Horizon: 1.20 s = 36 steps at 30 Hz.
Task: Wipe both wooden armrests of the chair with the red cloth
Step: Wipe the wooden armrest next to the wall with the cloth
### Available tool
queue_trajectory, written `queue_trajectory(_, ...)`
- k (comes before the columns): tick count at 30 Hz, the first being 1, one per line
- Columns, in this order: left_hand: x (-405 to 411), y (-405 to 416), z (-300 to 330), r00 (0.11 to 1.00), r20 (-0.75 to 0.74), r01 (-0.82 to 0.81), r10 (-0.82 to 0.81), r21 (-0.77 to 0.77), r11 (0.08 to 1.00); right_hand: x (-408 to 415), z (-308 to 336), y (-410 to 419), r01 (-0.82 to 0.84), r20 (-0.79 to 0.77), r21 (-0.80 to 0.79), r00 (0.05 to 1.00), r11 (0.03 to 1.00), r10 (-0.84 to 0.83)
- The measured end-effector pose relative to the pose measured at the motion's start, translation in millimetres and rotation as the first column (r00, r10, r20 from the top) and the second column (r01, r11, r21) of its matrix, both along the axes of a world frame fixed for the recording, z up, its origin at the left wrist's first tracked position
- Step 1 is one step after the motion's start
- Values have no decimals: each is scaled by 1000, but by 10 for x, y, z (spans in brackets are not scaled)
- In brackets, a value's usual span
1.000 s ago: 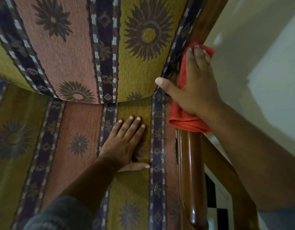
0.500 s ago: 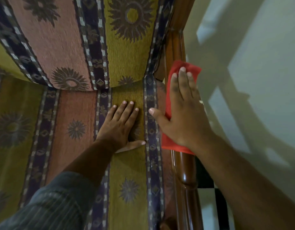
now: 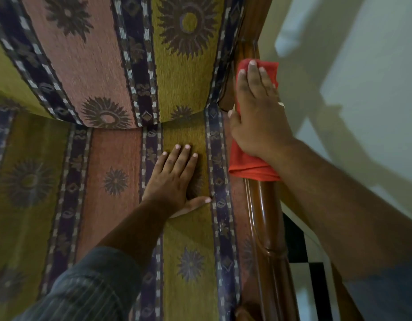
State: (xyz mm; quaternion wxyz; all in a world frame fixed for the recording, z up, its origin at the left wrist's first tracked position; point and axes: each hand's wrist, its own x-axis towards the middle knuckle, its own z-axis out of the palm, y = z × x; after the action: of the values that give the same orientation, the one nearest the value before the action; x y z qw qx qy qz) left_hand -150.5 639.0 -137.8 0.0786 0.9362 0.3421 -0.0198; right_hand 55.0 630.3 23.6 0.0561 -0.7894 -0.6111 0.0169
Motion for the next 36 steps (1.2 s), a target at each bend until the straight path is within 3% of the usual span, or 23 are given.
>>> queue_trajectory(9, -7, -27, -17, 999, 35, 0, -2, 42, 999, -87, -5, -219, 7, -65, 9, 998, 1000, -6)
queue_trajectory(18, -35, -53, -35, 998, 60, -37, 36, 13, 999, -409, -37, -1071, 40, -159, -23, 986, 999, -43)
queue_trajectory(26, -131, -266, -72, 973, 139, -184, 186, -28, 983, -266, 12, -576, 61, -75, -69, 995, 996, -67)
queue_trajectory(36, -258, -394, -34, 999, 27, -33, 33, 11, 999, -303, -2, -738, 57, -128, -36, 990, 998, -61)
